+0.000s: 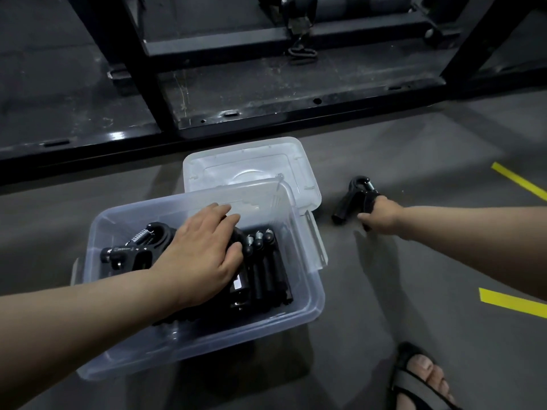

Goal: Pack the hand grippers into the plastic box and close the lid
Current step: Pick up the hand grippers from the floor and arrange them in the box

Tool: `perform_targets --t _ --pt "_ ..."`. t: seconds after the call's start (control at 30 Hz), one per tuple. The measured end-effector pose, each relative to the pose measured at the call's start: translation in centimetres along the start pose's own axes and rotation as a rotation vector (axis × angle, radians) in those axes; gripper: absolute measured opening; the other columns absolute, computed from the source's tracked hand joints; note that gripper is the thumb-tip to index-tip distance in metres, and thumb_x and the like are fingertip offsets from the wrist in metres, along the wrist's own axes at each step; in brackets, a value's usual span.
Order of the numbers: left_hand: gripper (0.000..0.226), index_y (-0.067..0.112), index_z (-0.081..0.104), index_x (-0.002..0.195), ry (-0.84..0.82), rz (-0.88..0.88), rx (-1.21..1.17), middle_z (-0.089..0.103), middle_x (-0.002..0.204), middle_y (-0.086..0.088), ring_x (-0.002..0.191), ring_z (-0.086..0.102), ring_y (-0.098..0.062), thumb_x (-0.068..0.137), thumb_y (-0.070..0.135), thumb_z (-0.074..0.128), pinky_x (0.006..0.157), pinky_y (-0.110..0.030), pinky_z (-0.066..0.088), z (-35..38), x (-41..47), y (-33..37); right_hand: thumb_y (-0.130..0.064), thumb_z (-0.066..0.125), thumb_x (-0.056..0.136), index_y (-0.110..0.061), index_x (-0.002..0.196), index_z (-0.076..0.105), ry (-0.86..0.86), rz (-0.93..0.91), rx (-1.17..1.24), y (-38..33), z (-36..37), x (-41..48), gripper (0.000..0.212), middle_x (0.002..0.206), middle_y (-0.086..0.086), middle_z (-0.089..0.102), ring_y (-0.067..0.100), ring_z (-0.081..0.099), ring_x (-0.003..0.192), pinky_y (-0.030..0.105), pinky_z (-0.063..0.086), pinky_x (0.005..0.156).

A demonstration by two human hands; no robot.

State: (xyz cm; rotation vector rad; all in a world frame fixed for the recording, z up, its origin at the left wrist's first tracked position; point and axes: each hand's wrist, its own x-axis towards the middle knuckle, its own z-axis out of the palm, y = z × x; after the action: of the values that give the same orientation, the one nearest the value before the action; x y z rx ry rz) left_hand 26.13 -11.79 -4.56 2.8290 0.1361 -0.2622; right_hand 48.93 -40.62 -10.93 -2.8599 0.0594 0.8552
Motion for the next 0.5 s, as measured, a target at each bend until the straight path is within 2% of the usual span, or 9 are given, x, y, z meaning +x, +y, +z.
perform_targets --t 0.07,0.13,0.2,0.27,0.3,0.37,0.43,0.47,0.5 --pt "0.078 0.022 0.032 0.150 0.000 -0.008 0.004 0.022 0.159 0.002 0.149 0.010 -0.016 0.084 0.057 0.011 0.121 -0.038 0.012 0.0 0.1 -0.1 -0.036 0.064 0.092 0.000 0.125 0.050 -0.009 -0.008 0.066 -0.5 0.7 0.9 0.051 0.123 0.023 0.057 0.039 0.057 0.110 0.037 0.049 0.088" --pt "0.076 0.023 0.031 0.150 -0.009 -0.015 0.006 0.022 0.159 0.002 0.149 0.009 -0.016 0.085 0.056 0.011 0.121 -0.038 0.013 -0.1 0.1 0.0 -0.038 0.068 0.089 0.002 0.133 0.043 0.010 0.058 0.103 -1.3 1.5 1.4 0.063 0.133 0.024 0.050 0.040 0.051 0.119 0.040 0.045 0.096" --pt "0.076 0.023 0.030 0.150 -0.017 -0.020 0.008 0.021 0.159 0.003 0.149 0.008 -0.015 0.085 0.056 0.010 0.121 -0.037 0.011 -0.1 0.1 0.1 -0.034 0.069 0.089 0.005 0.143 0.030 0.033 0.118 0.121 -2.2 2.3 1.9 0.077 0.144 0.025 0.038 0.041 0.040 0.132 0.042 0.035 0.107" --pt "0.076 0.023 0.030 0.150 -0.022 -0.022 0.013 0.021 0.159 0.002 0.149 0.007 -0.016 0.084 0.055 0.010 0.121 -0.036 0.010 -0.2 0.1 0.1 -0.025 0.068 0.091 0.004 0.146 0.025 0.098 0.196 0.227 -3.1 2.2 2.3 0.076 0.149 0.024 0.032 0.041 0.034 0.137 0.043 0.029 0.111" --pt "0.076 0.022 0.030 0.150 -0.024 -0.022 0.014 0.020 0.159 0.002 0.149 0.007 -0.016 0.084 0.055 0.009 0.121 -0.035 0.009 -0.2 0.1 0.2 -0.022 0.066 0.093 0.002 0.146 0.025 0.138 0.253 0.300 -3.4 2.2 2.7 0.071 0.150 0.024 0.031 0.040 0.033 0.137 0.043 0.028 0.112" --pt "0.076 0.022 0.030 0.149 -0.027 -0.023 0.018 0.020 0.159 0.002 0.149 0.006 -0.016 0.084 0.055 0.010 0.121 -0.036 0.009 -0.1 0.2 0.1 -0.032 0.049 0.101 -0.001 0.149 0.026 0.176 0.300 0.382 -4.3 1.9 2.8 0.061 0.154 0.021 0.029 0.038 0.031 0.140 0.042 0.025 0.112" --pt "0.074 0.021 0.032 0.148 -0.018 -0.018 0.020 0.022 0.158 0.000 0.149 0.009 -0.017 0.085 0.054 0.012 0.121 -0.036 0.010 -0.2 0.2 0.1 -0.045 0.033 0.104 -0.010 0.151 0.029 0.207 0.420 0.548 -5.0 1.6 2.7 0.060 0.158 0.007 0.029 0.028 0.032 0.141 0.036 0.024 0.112" --pt "0.073 0.021 0.033 0.148 -0.014 -0.016 0.023 0.023 0.158 0.000 0.148 0.009 -0.018 0.085 0.053 0.013 0.121 -0.037 0.011 -0.2 0.2 0.1 -0.048 0.038 0.101 -0.012 0.150 0.032 0.218 0.476 0.571 -5.2 1.4 2.8 0.062 0.156 0.005 0.031 0.026 0.035 0.140 0.035 0.027 0.111" --pt "0.073 0.021 0.033 0.148 -0.014 -0.016 0.029 0.024 0.158 0.000 0.148 0.010 -0.018 0.085 0.053 0.013 0.121 -0.037 0.011 -0.2 0.1 0.1 -0.045 0.051 0.097 -0.008 0.145 0.039 0.185 0.403 0.582 -4.8 1.4 2.8 0.062 0.151 0.011 0.038 0.030 0.043 0.133 0.038 0.035 0.106"
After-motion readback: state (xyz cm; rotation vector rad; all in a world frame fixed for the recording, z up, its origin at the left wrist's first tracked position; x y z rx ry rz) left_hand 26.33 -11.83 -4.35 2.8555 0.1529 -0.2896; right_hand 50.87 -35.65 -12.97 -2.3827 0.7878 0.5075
